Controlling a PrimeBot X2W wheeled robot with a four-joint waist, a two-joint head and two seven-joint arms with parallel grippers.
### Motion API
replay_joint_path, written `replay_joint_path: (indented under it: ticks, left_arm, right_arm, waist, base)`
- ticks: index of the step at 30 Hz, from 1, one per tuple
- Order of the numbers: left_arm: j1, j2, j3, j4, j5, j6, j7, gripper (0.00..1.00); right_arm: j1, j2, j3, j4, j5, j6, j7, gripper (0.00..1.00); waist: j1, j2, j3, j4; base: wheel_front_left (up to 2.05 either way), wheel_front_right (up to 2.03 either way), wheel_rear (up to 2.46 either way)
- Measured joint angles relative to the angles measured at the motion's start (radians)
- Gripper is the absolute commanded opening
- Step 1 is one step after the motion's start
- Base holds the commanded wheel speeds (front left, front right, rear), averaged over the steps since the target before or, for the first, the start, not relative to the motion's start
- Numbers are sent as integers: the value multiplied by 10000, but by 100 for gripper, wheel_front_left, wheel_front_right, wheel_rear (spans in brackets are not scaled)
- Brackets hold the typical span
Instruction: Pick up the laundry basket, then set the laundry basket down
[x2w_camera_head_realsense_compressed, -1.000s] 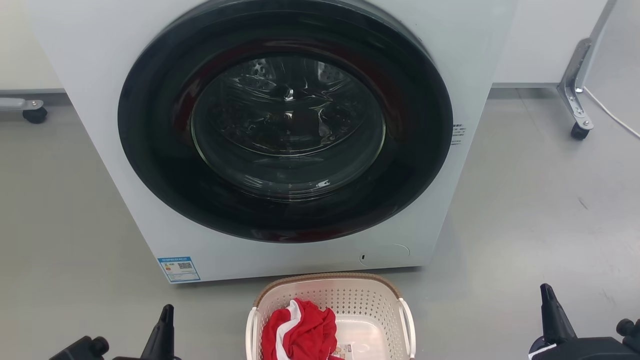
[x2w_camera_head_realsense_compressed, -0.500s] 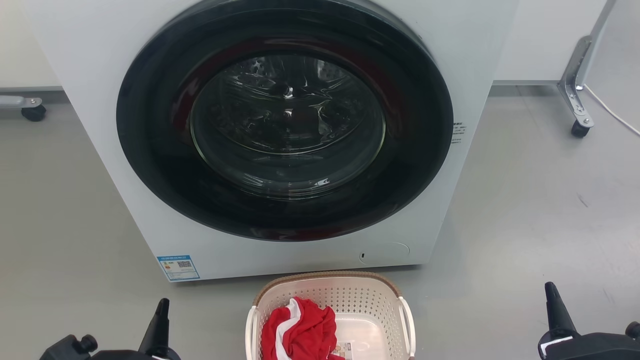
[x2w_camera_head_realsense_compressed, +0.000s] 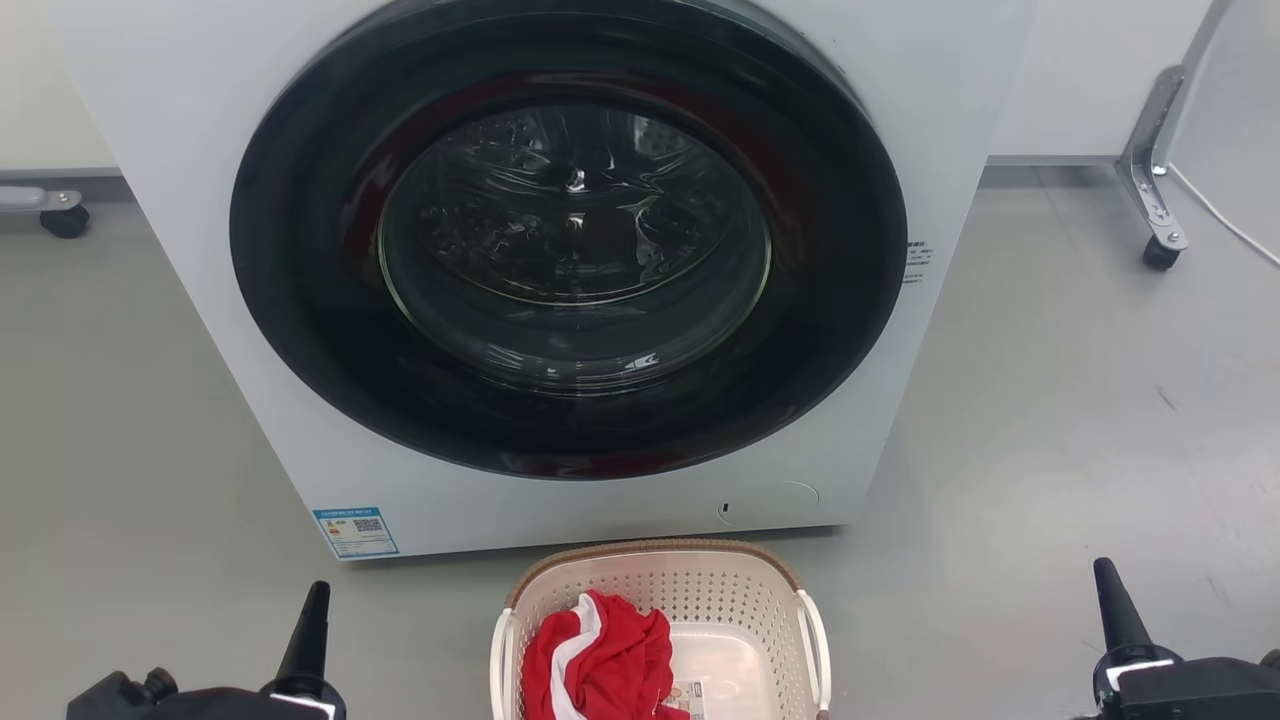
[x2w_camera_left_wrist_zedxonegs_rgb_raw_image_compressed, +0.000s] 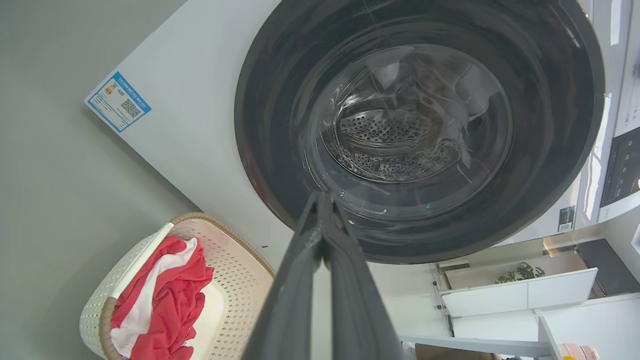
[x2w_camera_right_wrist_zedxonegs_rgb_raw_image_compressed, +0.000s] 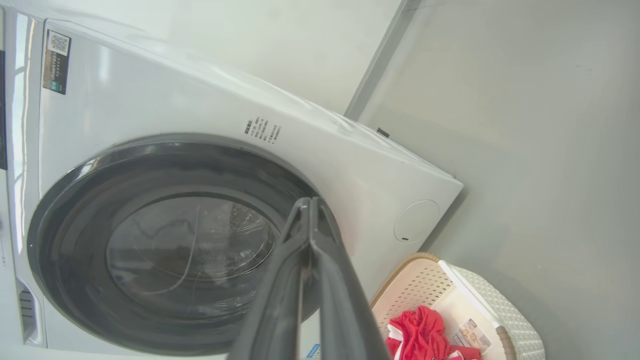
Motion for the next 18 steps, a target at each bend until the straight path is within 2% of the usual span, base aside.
replay_joint_path:
  ticks: [18]
  left_arm:
    - [-433, -230, 570, 443, -2109, -481, 353, 0]
  right_arm:
    - [-352, 278, -593, 451, 2336, 405, 523, 0]
  waist:
    - [0, 0, 74, -9]
  base:
    - [0, 0, 0]
